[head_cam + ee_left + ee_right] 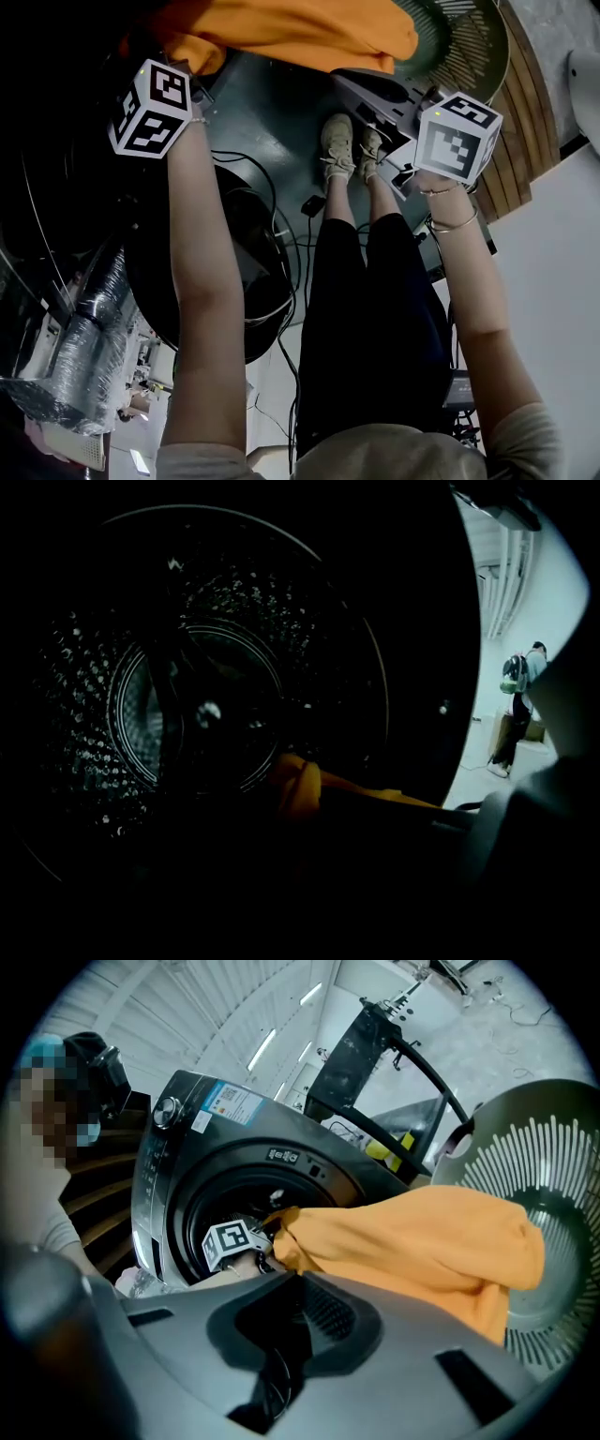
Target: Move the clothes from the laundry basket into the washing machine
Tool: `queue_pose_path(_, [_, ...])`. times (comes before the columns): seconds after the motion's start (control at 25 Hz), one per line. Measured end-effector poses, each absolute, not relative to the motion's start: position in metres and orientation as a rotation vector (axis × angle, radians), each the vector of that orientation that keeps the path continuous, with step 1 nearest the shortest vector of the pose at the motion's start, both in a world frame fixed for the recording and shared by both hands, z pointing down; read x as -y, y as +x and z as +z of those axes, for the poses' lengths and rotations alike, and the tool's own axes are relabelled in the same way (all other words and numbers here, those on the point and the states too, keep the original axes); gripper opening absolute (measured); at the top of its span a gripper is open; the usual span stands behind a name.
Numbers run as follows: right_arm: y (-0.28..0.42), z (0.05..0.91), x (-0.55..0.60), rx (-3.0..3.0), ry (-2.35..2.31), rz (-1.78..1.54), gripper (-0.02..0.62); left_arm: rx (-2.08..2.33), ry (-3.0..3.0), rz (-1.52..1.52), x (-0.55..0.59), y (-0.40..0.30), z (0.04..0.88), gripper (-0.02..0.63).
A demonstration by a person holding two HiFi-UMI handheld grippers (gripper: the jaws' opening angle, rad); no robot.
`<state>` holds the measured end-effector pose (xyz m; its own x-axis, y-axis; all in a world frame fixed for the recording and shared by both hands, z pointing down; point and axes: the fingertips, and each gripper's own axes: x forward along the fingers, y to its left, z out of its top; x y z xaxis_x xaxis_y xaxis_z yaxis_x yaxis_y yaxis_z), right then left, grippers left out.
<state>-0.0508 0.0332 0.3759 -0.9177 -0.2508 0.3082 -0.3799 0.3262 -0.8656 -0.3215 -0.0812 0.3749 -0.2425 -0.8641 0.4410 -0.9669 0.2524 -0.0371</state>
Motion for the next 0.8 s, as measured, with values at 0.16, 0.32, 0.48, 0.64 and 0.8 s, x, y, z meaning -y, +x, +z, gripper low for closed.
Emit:
queue_pose_path(0.16, [-0.051, 0.38, -0.039, 2.454, 0.58, 1.665, 0.02, 2.251, 1.665, 0.46, 0.086, -0.344, 0.375, 0.072])
queue_pose_path(0.32, [-0.051, 0.385, -0.042, 2.447, 0.573, 1.666, 0.02, 2.289, 1.619, 0.495, 0.089, -0.358, 0.39, 0.074])
queue_pose_path(0.48, [-0.05, 0.388, -0.045, 2.44, 0.574, 1.671, 0.018, 2.298, 1.552, 0.524, 0.084, -0.359, 0.416, 0.123])
queue_pose_path(0.64, [-0.051, 0.389, -0.046, 2.446, 0.563, 1.68, 0.02, 2.286, 1.368, 0.441, 0.07, -0.367, 0.438, 0.221])
queue_pose_path(0.8, [-0.052, 0.388, -0.045, 2.45, 0.56, 1.693, 0.02, 2.309, 1.231, 0.273, 0.048, -0.377, 0.425, 0.295])
